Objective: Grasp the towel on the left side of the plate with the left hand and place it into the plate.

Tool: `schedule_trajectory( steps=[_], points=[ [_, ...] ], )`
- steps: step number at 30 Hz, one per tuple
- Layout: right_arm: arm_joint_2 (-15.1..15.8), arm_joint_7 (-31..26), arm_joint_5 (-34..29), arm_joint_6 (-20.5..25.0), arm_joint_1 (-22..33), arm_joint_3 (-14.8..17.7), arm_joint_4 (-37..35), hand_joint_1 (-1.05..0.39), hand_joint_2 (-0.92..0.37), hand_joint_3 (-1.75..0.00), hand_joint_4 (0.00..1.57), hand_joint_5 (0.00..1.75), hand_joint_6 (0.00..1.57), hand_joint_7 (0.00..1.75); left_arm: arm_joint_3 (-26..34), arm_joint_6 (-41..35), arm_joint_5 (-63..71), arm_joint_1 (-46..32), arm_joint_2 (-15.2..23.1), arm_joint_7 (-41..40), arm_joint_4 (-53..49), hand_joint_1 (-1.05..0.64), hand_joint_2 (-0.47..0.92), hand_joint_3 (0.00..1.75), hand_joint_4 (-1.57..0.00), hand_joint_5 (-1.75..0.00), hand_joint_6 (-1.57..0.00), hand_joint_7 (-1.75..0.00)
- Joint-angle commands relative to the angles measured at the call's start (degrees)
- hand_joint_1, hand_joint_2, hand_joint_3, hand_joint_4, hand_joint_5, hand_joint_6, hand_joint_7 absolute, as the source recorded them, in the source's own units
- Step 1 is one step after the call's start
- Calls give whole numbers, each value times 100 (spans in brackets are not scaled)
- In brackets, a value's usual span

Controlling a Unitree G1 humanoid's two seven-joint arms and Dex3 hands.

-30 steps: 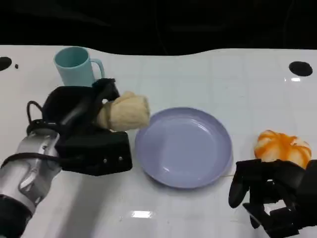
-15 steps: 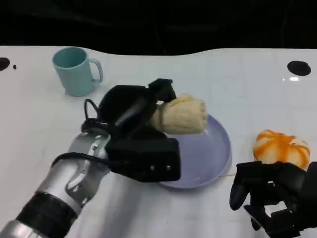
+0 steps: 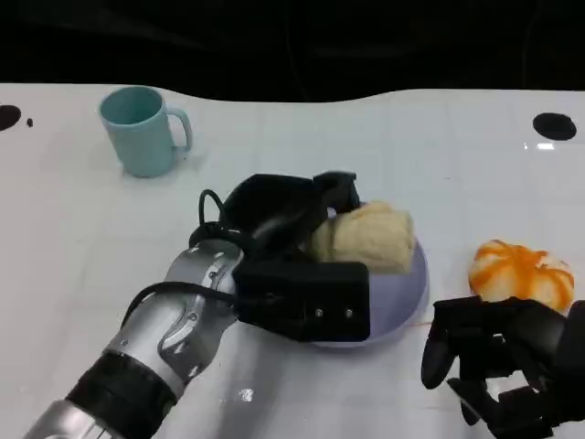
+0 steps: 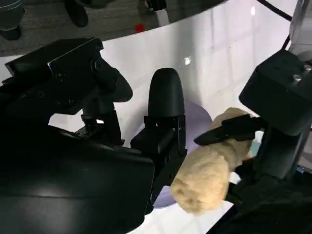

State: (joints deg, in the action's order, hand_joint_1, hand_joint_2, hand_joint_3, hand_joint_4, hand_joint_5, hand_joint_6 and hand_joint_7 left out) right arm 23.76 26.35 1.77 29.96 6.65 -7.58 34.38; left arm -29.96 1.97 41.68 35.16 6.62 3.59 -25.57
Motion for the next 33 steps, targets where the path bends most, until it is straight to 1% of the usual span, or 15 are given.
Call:
schedule_trajectory(
  steps=[1,2,3,5,7,8,9,14,20,23,27,28,30,31,33],
  points=[
    [79,-2,43,108,39,44,123,5,-60,-107,69,167,68,143,-109,-218,123,91,210,536,251,-35,92,10,-51,-100,-61,-13],
    [74,1,50,102,40,50,120,6,-60,-107,69,168,68,143,-115,-252,136,80,224,595,296,-40,92,9,-42,-76,-53,-5],
    [76,4,48,79,38,53,109,6,-60,-107,69,168,68,143,-121,-255,143,68,251,639,335,-42,92,8,-40,-66,-50,-3],
    [79,6,47,71,26,60,86,5,-59,-107,70,167,68,143,-125,-233,152,42,297,665,375,-53,92,5,-28,-45,-36,-1],
    [70,8,66,81,20,77,71,5,-59,-107,70,167,68,143,-138,-236,181,24,333,674,407,-58,92,3,-23,-37,-30,0],
    [63,10,80,85,20,87,64,5,-60,-107,70,167,68,143,-147,-242,197,17,348,676,421,-64,92,3,-19,-33,-25,0],
    [59,13,96,87,23,98,59,5,-60,-107,70,168,68,143,-149,-242,215,0,382,682,458,-66,92,3,-17,-32,-23,0],
    [62,5,114,104,31,112,59,6,-60,-107,70,168,68,144,-74,-284,217,-126,572,854,829,-73,92,6,-13,-30,-18,0],
    [108,13,78,41,54,115,77,5,-59,-108,70,170,68,145,283,-397,-125,-445,850,1249,1623,-74,92,8,-14,-32,-19,-1],
    [115,-2,82,122,72,121,143,5,-59,-108,69,169,67,145,609,-477,-513,-748,1026,1591,2232,-71,92,11,-15,-41,-22,-2],
    [95,8,132,69,141,143,159,5,-60,-107,69,168,67,144,1125,-717,-1180,-1325,1096,1839,3036,-60,92,15,-29,-52,-35,-8],
    [91,18,149,40,152,145,150,6,-60,-107,70,168,67,144,1306,-836,-1452,-1506,1053,1900,3237,-55,92,16,-37,-57,-42,-10],
    [92,23,170,6,164,142,140,6,-60,-108,70,167,67,144,1522,-1017,-1813,-1727,1005,1978,3504,-48,92,17,-47,-62,-50,-13],
    [94,22,167,-23,172,135,129,6,-59,-108,70,168,68,144,1712,-1101,-2120,-1925,912,1956,3684,-44,92,17,-51,-64,-53,-15],
    [101,16,149,-58,170,113,117,6,-59,-108,71,169,68,144,2020,-1179,-2642,-2257,737,1871,3936,-33,92,16,-63,-70,-67,-20]
  ],
)
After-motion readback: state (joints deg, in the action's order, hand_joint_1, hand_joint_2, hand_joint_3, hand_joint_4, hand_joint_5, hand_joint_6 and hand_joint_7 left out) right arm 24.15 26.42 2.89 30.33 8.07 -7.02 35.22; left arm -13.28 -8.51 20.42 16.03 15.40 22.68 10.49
